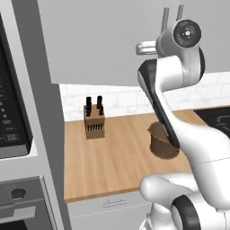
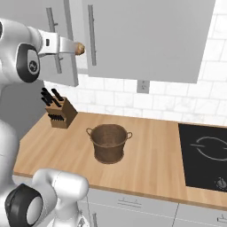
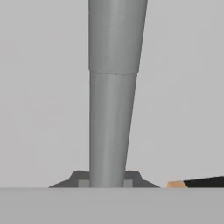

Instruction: Open the cabinet, pick up the bread from the cabinet and place it in the basket. Then move the basket to the dining counter.

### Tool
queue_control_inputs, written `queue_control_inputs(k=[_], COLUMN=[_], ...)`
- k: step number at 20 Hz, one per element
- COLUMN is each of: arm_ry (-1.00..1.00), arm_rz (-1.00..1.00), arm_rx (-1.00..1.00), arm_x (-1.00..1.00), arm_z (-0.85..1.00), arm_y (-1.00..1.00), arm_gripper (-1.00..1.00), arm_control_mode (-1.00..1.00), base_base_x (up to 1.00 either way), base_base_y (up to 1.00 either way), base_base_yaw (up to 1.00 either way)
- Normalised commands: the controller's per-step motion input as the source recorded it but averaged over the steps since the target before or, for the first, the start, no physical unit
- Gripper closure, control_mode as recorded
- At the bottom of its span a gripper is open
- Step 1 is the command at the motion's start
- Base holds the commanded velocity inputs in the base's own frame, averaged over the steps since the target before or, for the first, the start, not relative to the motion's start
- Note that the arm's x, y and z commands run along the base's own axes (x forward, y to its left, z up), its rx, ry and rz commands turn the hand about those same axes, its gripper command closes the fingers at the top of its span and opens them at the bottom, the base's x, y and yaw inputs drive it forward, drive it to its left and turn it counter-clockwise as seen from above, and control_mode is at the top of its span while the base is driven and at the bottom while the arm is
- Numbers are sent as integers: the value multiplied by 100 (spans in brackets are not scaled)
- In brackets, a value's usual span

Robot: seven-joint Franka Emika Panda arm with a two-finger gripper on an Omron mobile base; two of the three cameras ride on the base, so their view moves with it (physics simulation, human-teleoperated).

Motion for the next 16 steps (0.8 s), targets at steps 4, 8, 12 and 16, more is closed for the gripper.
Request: queue_control_inputs(k=[4,8,12,16], arm_ry=[8,14,14,6], arm_rz=[-7,-2,-4,-6], arm_rx=[0,0,0,0], arm_x=[-100,-100,-100,-100], arm_z=[-3,-1,0,-21], arm_y=[62,67,62,57], arm_gripper=[100,100,100,100], arm_control_mode=[-100,-100,-100,-100], base_base_x=[0,0,0,0], base_base_y=[0,0,0,0], base_base_yaw=[0,0,0,0])
